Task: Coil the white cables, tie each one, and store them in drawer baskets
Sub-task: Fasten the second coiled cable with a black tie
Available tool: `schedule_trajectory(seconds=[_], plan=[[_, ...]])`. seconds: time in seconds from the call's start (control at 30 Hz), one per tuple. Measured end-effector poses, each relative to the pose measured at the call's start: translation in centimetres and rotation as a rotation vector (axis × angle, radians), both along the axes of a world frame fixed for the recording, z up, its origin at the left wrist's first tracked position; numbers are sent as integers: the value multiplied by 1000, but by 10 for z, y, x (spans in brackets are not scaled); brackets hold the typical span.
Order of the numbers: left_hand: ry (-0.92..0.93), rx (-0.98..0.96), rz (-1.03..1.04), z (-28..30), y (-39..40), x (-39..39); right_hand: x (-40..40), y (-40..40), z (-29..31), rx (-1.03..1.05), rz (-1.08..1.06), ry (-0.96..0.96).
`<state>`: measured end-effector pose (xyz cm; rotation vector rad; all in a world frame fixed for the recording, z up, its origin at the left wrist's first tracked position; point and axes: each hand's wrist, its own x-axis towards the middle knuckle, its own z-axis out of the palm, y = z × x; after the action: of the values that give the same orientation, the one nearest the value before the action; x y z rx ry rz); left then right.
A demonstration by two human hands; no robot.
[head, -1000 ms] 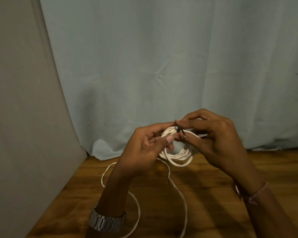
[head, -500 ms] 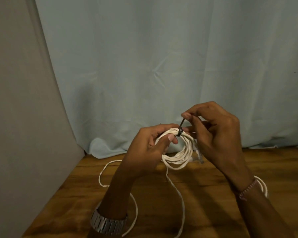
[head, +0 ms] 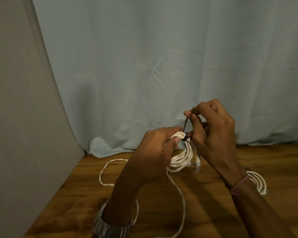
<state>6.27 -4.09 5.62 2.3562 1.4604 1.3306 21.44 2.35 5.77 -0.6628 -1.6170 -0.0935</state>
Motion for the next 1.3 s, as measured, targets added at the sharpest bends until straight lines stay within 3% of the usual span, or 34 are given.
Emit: schedule_trajectory(seconds=[0.2,0.37,0.6,1.03,1.3], plan=[[2,-18,92,3,0,-1,3,-6,6,9,198,-78],[-19,-1,203,4,0,-4,11,-9,8,182,8,-301],[-131,0,267,3,1,-3,8,-6,6,131,141,-418],[-769,-259,-59,7,4,-21,1,-9,5,29,137,-529],[-801,-218,-94,2,8,-24,0,-16,6,63,110,-561]])
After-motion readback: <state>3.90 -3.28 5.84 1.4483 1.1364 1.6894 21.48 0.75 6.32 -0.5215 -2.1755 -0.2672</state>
